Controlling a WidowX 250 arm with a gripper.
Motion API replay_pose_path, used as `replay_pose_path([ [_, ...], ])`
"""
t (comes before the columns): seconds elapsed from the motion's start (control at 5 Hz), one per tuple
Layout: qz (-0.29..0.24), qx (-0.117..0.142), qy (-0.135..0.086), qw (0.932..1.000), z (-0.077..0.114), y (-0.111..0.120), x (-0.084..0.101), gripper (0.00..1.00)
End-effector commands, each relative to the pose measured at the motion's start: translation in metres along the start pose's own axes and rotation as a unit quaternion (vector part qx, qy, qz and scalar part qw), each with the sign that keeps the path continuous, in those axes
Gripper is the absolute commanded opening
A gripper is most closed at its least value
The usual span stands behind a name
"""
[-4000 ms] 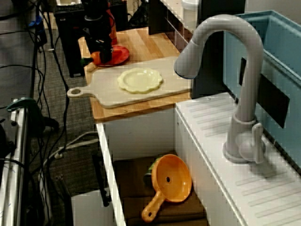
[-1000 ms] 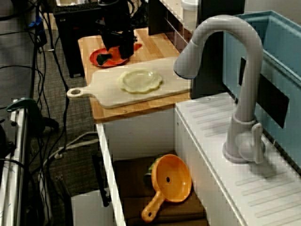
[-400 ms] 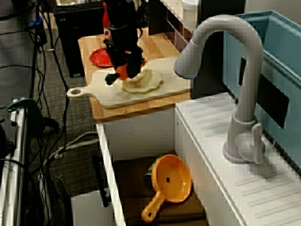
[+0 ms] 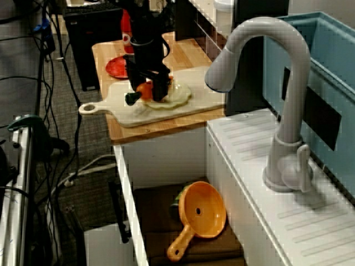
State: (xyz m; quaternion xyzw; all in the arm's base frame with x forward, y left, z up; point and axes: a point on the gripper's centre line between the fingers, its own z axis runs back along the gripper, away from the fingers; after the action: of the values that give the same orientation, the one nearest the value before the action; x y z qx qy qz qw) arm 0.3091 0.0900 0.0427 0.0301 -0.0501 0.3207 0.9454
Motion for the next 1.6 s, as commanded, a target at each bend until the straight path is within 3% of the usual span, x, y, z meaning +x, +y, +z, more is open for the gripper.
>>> replay_pose_path([
  [0.0, 0.025, -0.026, -0.007, 0.9993, 0.031, 0.014, 0.024, 1.0],
  [0.4, 0.045, -0.044, 0.002, 0.9981, 0.049, 0.034, 0.029, 1.0],
  [1.0, 0.089, -0.052, 0.036, 0.994, 0.058, 0.059, 0.033, 1.0],
  [1.4, 0.052, -0.043, 0.008, 0.9977, 0.063, 0.068, 0.037, 1.0],
])
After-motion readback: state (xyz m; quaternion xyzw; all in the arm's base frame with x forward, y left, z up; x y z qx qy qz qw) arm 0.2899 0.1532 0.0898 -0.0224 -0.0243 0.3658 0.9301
